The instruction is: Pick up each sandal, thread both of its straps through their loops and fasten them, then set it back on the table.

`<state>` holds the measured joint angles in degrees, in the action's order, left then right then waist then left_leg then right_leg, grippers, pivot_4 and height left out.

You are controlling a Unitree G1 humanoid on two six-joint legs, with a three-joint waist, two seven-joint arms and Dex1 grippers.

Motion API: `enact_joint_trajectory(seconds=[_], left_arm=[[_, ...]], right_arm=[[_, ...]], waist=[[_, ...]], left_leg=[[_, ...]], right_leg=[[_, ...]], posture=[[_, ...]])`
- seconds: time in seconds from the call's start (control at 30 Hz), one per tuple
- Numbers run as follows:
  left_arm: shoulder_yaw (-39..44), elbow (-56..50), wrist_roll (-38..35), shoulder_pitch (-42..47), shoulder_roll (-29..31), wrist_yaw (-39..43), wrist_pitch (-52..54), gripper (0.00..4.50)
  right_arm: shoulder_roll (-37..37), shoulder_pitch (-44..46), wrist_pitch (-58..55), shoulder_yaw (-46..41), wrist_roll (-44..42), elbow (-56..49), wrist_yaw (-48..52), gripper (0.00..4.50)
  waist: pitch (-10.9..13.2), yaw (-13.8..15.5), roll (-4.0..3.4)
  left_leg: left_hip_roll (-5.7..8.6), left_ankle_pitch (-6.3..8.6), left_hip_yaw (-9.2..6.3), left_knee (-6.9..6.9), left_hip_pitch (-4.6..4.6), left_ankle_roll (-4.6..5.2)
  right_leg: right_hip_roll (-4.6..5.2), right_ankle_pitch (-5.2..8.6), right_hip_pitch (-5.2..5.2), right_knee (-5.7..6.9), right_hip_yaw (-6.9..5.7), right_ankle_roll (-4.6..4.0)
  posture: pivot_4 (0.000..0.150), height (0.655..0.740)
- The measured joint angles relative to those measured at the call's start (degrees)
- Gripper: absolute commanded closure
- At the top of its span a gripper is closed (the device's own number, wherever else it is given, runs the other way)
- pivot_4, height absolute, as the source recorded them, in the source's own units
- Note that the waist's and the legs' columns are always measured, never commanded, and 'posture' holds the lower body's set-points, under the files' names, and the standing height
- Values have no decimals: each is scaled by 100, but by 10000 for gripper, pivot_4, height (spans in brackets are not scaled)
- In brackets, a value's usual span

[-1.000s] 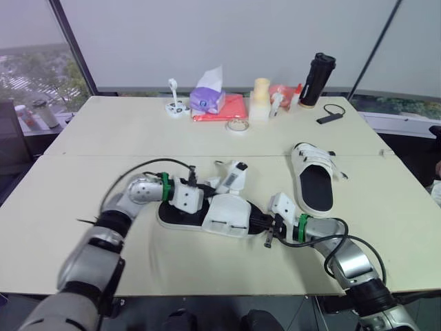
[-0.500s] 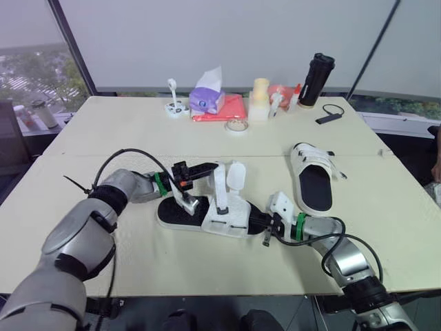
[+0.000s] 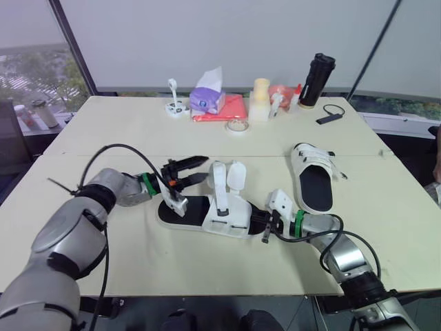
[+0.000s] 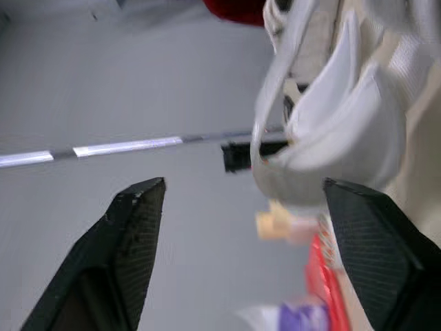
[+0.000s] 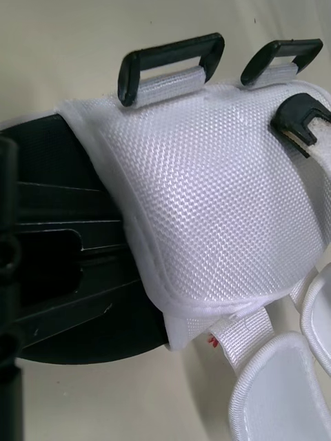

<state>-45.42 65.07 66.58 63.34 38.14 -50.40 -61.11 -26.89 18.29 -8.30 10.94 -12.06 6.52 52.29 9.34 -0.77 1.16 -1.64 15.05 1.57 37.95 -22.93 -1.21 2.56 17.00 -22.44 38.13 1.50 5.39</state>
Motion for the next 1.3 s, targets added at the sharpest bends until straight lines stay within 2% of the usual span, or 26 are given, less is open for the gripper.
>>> enact_joint_trajectory(seconds=[0.07, 0.1, 0.17, 0.23, 0.27, 0.33, 0.4, 0.53, 0.6, 0.67, 0.83, 0.97, 1.13, 1.3], left_arm=[[400, 206, -728, -58, 100, 926, -354, 6047], [698, 411, -1302, -137, 69, 1683, -534, 6047], [1367, 660, -2651, -455, -128, 3536, -629, 6047], [1892, 377, -3944, -894, -316, 5300, -116, 6047], [2184, 4, -4701, -1148, -430, 6210, 522, 6047], [2753, -1284, -6348, -1688, -567, 7882, 2486, 6047], [3204, -2835, -7857, -2072, -524, 8961, 4789, 6047], [3894, -5082, -10315, -2357, -186, 9685, 8887, 6047], [4151, -5514, -11230, -2369, -11, 9827, 10488, 6047], [4412, -5616, -11794, -2363, -6, 9794, 11614, 6047], [4676, -5502, -12072, -2296, -109, 9677, 12574, 6047], [4654, -5532, -12071, -2298, -328, 9780, 12816, 6047], [4562, -5608, -11815, -2299, -726, 9834, 12694, 6047], [4488, -5570, -11541, -2299, -865, 9961, 12579, 6047]], right_arm=[[0, 9, 33, -5, 0, 46, 0, 45000], [0, 15, 47, -5, 0, 75, 0, 45000], [2, 37, 89, -4, 0, 139, 0, 45000], [11, 57, 105, -1, 0, 167, 1, 45000], [31, 66, 105, 4, 0, 179, 2, 45000], [80, 81, 100, 21, 0, 190, 4, 45000], [111, 103, 100, 50, 0, 204, 8, 45000], [116, 158, 101, 77, 11, 275, 48, 45000], [118, 180, 101, 87, 17, 318, 60, 45000], [117, 214, 101, 89, 19, 377, 93, 45000], [119, 223, 98, 92, 20, 386, 96, 45000], [141, 221, 84, 90, 21, 385, 76, 45000], [191, 211, 52, 88, 21, 368, 17, 45000], [215, 182, -77, 87, 21, 267, -64, 45000]], waist=[[-1, 9, -1], [-2, 12, -2], [-6, 11, -1], [-6, 7, -1], [-5, 5, -1], [-5, -10, 0], [-5, -47, 0], [-5, -56, 0], [-5, -56, 0], [-5, -49, 0], [-5, -46, 1], [-5, -44, 2], [-6, -53, 1], [-6, -63, 1]], left_leg=[[0, 0, 1, 0, 4, 0], [1, 0, 3, 0, 9, 0], [0, 0, 9, 0, 16, 0], [-2, 0, 8, 0, 15, -1], [-9, 0, 6, 1, 12, -1], [-21, 0, 0, 2, 5, -1], [-23, 0, -19, 1, 3, 0], [-23, 1, -33, -1, 18, 2], [-21, 2, -32, -6, 41, 3], [-20, 2, -34, -7, 57, 3], [-17, 2, -34, -7, 57, 3], [-18, 2, -33, -7, 57, 2], [-18, 3, -32, -8, 58, 2], [-19, 3, -32, -11, 58, 2]], right_leg=[[1, 0, 6, -2, -1, 0], [2, 0, 12, -3, -1, 0], [4, 1, 17, -4, -1, -2], [4, 0, 16, -3, -1, -3], [3, 0, 13, 0, -2, -3], [2, 0, 9, 2, -1, -4], [1, 0, 4, 4, 1, -4], [-1, 0, 20, 3, 2, -3], [-1, 2, 40, -1, 3, -4], [-3, 3, 58, -5, 3, -5], [-4, 4, 57, -5, 4, -6], [-3, 4, 57, -6, 5, -8], [-3, 6, 57, -5, 8, -12], [-2, 8, 54, -6, 9, -15]], posture=[[1500, 7400], [1500, 7400], [1500, 7400], [1500, 7400], [1500, 7400], [1500, 7400], [1500, 7400], [1500, 7400], [1500, 7400], [1500, 7400], [1500, 7400], [1500, 7400], [1500, 7400], [1500, 7400]])
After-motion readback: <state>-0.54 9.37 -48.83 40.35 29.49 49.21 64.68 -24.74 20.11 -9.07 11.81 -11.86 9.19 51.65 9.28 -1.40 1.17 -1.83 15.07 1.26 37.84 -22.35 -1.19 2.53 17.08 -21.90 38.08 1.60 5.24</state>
